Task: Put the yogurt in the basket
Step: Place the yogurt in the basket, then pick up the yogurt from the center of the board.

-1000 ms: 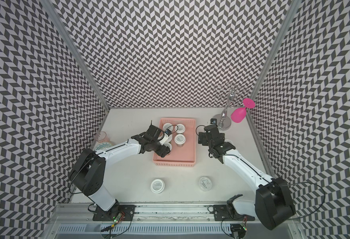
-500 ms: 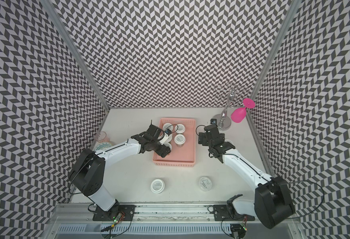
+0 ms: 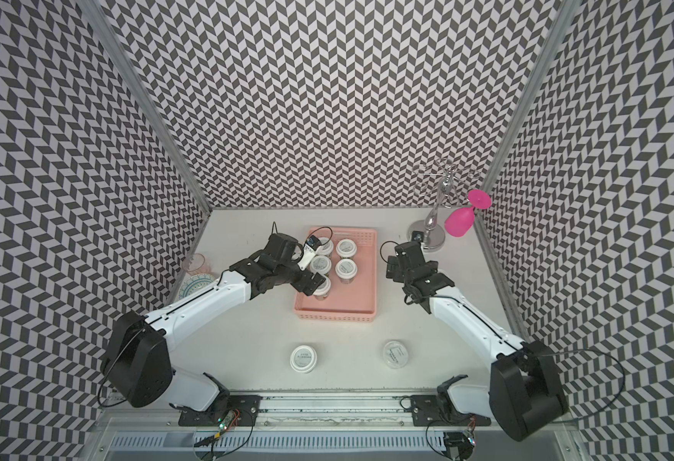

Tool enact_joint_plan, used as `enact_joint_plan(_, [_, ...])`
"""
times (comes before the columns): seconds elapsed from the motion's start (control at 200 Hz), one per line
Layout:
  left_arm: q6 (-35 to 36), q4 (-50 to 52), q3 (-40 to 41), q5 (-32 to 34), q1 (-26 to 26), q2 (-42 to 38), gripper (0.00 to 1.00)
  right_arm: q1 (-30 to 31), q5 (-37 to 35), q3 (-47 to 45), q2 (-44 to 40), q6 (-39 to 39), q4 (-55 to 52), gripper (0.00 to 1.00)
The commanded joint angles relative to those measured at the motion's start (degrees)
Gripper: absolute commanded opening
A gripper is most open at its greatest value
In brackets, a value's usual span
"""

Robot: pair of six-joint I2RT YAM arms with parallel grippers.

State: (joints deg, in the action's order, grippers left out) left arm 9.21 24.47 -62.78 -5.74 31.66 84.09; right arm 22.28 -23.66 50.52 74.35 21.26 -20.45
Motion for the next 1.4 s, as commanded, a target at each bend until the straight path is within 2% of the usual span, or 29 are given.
enact_joint_plan(0.0, [0.7, -0.9, 1.5, -0.5, -2.5, -2.8, 0.96, -1.2, -2.5, 1.2, -0.2, 2.6, -2.2, 1.00])
enact_joint_plan(0.265, [1.2, -3.0, 4.7, -3.2, -9.6, -7.8, 1.00, -3.8, -3.0, 0.1, -0.3, 4.3, -3.9, 1.00])
enact_joint_plan(0.466, [0.6, -4.9, 7.5, -7.5, -14.7, -11.4, 1.00, -8.4, -2.3, -0.3, -1.4, 5.8, -4.6, 1.00])
enact_joint_plan(0.831, [-1.2, -6.4, 9.3, -10.9, -23.8, -15.0, 1.00, -15.7, 3.9, -2.2, 0.4, 6.8, -2.5, 0.99])
enact_joint_plan(1.036, [-1.5, -6.4, 9.1, -11.6, -26.9, -15.8, 1.00, -18.3, 6.1, -2.6, 1.6, 6.9, -2.2, 0.99])
enact_joint_plan(1.392, [-1.7, -6.4, 9.0, -12.4, -27.3, -15.5, 1.00, -19.7, 9.9, -1.2, 5.8, 6.2, -3.8, 1.00])
